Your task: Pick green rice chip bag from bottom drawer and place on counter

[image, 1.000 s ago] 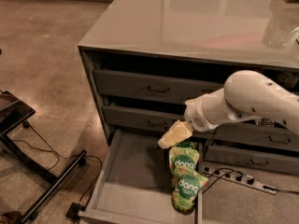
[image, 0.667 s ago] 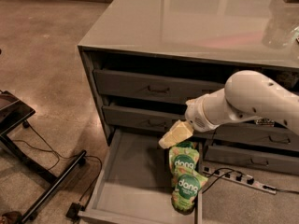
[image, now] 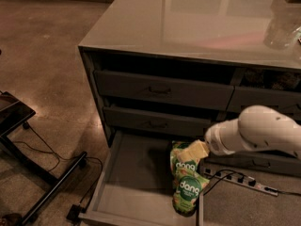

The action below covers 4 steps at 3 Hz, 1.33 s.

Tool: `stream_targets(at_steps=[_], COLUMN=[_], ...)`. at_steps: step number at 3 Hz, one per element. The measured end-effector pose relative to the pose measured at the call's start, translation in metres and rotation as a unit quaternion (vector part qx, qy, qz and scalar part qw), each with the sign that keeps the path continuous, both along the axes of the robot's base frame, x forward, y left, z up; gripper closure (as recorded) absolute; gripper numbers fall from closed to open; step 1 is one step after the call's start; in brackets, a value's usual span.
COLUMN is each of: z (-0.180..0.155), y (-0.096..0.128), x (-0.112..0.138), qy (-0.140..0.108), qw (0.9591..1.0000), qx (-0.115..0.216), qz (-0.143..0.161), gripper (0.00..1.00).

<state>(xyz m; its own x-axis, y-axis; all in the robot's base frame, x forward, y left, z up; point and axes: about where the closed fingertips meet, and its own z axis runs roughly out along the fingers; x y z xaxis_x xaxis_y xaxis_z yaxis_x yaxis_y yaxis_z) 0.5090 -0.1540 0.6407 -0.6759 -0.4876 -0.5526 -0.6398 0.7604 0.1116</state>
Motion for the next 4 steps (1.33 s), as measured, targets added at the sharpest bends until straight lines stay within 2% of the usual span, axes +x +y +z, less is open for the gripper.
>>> stream_targets(at_steps=[1,2,3,4], z=[-0.03,-0.03,-0.068,-0.121], y=[-0.036,-0.036,-0.057,-0.087], x=[-0.009,-0.009,-0.005,-0.005], qy=[0.019,0.019,0.037,0.053], qw=[0.997,0.997,0.9939,0.987], qx=[-0.006,-0.006,0.001,0.013], qz=[-0.074,-0.074,-0.104,-0.151], gripper=[0.0,0.0,0.0,0.0])
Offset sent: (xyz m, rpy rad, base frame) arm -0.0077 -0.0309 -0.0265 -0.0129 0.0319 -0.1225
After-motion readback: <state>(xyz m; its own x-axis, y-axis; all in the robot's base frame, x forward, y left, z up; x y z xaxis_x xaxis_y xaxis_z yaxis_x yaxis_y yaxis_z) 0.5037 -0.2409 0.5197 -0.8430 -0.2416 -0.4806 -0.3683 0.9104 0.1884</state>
